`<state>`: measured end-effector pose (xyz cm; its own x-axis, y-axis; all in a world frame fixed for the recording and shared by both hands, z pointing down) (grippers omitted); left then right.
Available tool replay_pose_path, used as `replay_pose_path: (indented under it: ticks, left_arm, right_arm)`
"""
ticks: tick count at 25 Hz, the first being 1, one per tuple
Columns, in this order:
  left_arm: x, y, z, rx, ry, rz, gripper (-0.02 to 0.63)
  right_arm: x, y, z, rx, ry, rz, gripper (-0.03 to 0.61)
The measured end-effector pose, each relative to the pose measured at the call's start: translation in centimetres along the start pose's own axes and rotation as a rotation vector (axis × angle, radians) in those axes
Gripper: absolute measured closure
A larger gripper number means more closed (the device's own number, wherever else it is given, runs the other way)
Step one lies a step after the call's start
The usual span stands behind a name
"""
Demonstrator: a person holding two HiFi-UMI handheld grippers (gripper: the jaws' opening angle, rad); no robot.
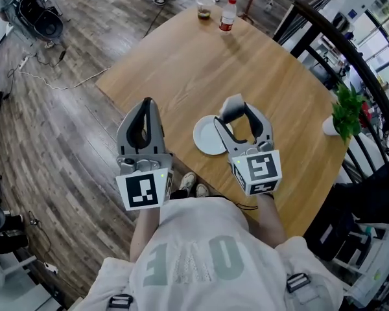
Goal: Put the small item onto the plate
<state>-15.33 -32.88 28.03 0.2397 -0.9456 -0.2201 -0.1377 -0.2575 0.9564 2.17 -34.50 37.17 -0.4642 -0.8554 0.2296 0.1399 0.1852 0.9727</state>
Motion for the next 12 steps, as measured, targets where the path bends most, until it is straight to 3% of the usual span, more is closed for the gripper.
replay_pose_path:
  ticks: [12]
  left_arm:
    - [1.1, 2.5, -1.6, -0.014, 0.016, 0.048, 0.604]
  right_arm:
    - [4.7, 15.9, -0.1, -0.012, -0.111, 0.567, 0.259]
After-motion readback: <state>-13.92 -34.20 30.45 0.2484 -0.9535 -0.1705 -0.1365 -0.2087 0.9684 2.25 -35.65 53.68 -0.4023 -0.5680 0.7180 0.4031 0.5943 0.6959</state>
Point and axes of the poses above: the fingertips, and each gripper's own axes: x forward along the fingers, z to its left, y out of its underside, the point moved 1 cm from there along -x, backward along the fingers, and after that the axes turned 6 degrees about x, right-handed, at the moved point
